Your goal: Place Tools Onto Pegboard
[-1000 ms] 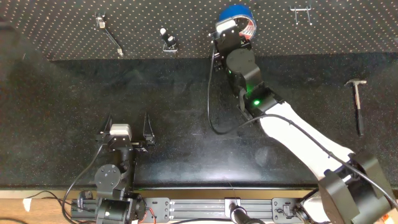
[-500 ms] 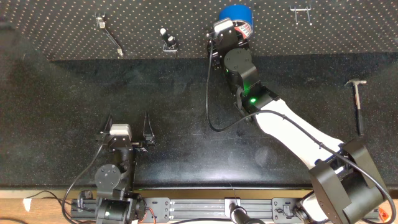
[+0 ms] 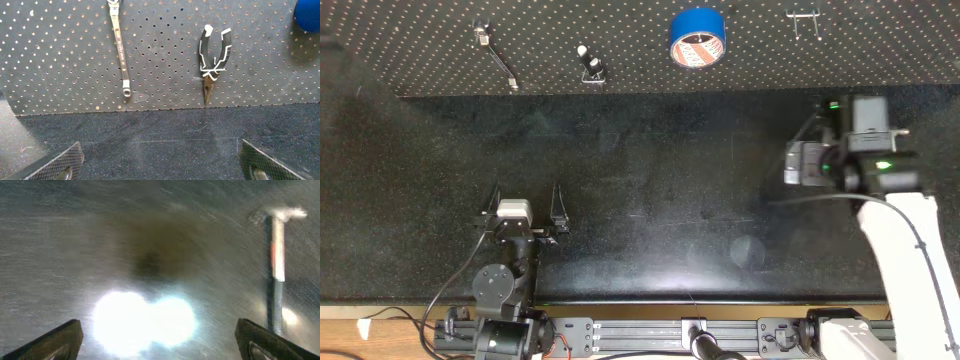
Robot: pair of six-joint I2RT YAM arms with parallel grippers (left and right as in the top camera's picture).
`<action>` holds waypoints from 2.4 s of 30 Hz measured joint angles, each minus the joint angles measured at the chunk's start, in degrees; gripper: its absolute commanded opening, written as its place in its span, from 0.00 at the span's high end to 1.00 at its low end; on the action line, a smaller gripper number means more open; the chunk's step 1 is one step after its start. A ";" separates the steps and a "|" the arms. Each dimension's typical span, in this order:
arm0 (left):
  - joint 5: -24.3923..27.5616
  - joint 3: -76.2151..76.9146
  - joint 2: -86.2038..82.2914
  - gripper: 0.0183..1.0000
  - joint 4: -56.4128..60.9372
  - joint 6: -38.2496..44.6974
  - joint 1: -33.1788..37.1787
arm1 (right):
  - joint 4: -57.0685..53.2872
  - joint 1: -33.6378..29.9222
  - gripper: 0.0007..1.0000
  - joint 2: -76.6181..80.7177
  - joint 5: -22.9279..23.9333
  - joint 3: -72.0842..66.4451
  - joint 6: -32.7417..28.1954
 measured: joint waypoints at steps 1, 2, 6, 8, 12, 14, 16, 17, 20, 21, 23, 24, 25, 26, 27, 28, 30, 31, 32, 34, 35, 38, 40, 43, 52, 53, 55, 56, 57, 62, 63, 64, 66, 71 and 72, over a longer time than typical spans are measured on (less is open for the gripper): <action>0.00 0.00 0.00 0.00 0.00 0.00 0.00 | -0.31 -5.14 0.01 0.02 -0.24 -0.02 -2.25; 0.02 0.00 0.00 0.00 0.00 -0.02 0.00 | -0.31 -8.37 0.01 0.17 -0.83 -0.02 -4.17; 0.00 0.00 0.00 0.00 0.00 0.00 0.00 | -0.31 -22.97 0.01 5.75 -5.03 -0.02 -16.15; 0.02 0.00 0.00 0.00 0.00 0.00 0.00 | -0.11 -27.65 0.01 9.90 -7.34 -0.02 -21.11; 0.00 0.00 0.00 0.00 0.00 0.00 0.00 | 3.23 -30.86 0.01 17.38 -8.83 -0.02 -28.46; 0.00 0.00 0.00 0.00 0.00 0.00 0.00 | 5.97 -31.41 0.01 20.02 -9.35 -0.02 -31.56; 0.00 0.00 0.00 0.00 0.00 0.00 0.00 | 7.26 -31.95 0.01 22.36 -8.98 -0.02 -35.06; 0.00 0.00 0.00 0.00 0.00 0.00 0.00 | 8.07 -32.17 0.01 22.82 -8.37 -0.02 -35.54; 0.00 0.00 0.00 0.00 0.00 0.00 0.00 | 9.33 -33.92 0.01 25.53 -6.43 -0.02 -37.07; 0.00 0.00 0.00 0.00 0.00 0.00 0.00 | 9.73 -34.34 0.01 26.25 -6.27 -0.02 -37.42; 0.00 0.00 0.00 0.00 0.00 0.00 0.00 | 10.12 -34.49 0.37 26.45 -6.23 -0.02 -38.03; 0.00 0.00 0.00 0.01 0.00 0.00 0.00 | 10.21 -34.49 0.62 26.49 -6.32 -0.02 -38.49; 0.00 0.00 0.00 0.00 0.00 0.00 0.00 | 10.34 -34.49 0.85 26.64 -6.47 0.00 -38.86; 0.00 0.00 0.00 0.00 0.00 0.00 0.00 | 10.45 -34.49 0.92 26.80 -6.49 0.00 -38.88; 0.00 0.00 0.00 0.00 0.00 0.00 0.00 | 10.54 -34.49 0.92 26.99 -6.43 0.13 -38.93; 0.00 0.00 0.00 0.00 0.00 0.00 0.00 | 10.49 -34.49 0.92 27.08 -6.40 0.33 -38.86; 0.00 0.00 0.00 0.00 0.00 -0.02 0.00 | 10.49 -34.49 0.92 27.06 -6.47 0.37 -38.86; 0.00 0.00 0.00 0.00 0.00 0.00 0.00 | 10.47 -34.49 0.93 26.95 -6.62 0.37 -38.86; 0.00 0.00 0.00 0.00 0.00 0.00 0.00 | 10.80 -34.60 0.93 25.83 -8.44 0.09 -38.86; 0.00 0.00 0.00 0.00 0.00 0.00 0.00 | 12.90 -34.60 0.92 19.91 -15.39 -0.57 -38.36; 0.00 0.00 0.00 0.00 0.00 0.00 0.00 | 15.69 -34.32 0.93 13.42 -20.94 -0.76 -37.27; 0.00 0.00 0.00 0.00 0.00 -0.02 0.00 | 23.47 -26.71 0.93 -3.30 -29.83 -0.13 -31.08; 0.00 0.00 0.00 0.00 0.00 0.00 0.00 | 26.25 -17.55 0.93 -7.13 -29.88 0.00 -25.75; 0.00 0.00 0.00 0.00 0.00 0.00 0.00 | 28.15 -8.57 0.93 -5.81 -25.46 -0.02 -18.97; 0.00 0.00 0.00 0.00 0.00 0.00 0.00 | 31.10 -4.00 0.83 5.68 -21.38 -0.07 -14.27; 0.00 0.00 0.00 0.00 0.00 0.00 0.00 | 31.01 -4.00 0.68 6.01 -21.20 -0.07 -14.08; 0.00 0.00 0.00 0.01 0.00 0.00 0.00 | 30.51 -4.00 0.50 6.08 -20.94 -0.07 -13.57; 0.00 0.00 0.00 0.00 0.00 0.00 0.00 | 30.23 -4.00 0.43 6.19 -20.92 -0.07 -13.18; 0.00 0.00 0.00 0.00 0.00 0.00 0.00 | 29.97 -3.98 0.22 6.32 -20.87 -0.07 -12.98; 0.00 0.00 0.00 0.00 0.00 0.00 0.00 | 30.67 -1.42 0.02 6.16 -20.72 -0.66 -12.85; 0.00 0.00 0.00 0.00 0.00 0.00 0.00 | 32.44 -0.66 0.02 5.31 -20.72 -2.58 -12.94; 0.00 0.00 0.00 0.00 0.00 0.00 0.00 | 35.95 -0.46 0.02 4.02 -20.72 -5.38 -13.07; 0.00 0.00 0.00 0.00 0.00 0.00 0.00 | 44.70 -0.46 0.02 -1.68 -20.50 -15.13 -13.07; 0.00 0.00 0.02 0.00 -0.02 0.00 0.00 | 62.77 -0.46 0.02 -21.14 -19.67 -36.70 -13.05; 0.00 0.02 0.00 0.00 0.00 0.00 0.00 | 64.08 -0.46 0.02 -25.64 -19.61 -40.30 -13.03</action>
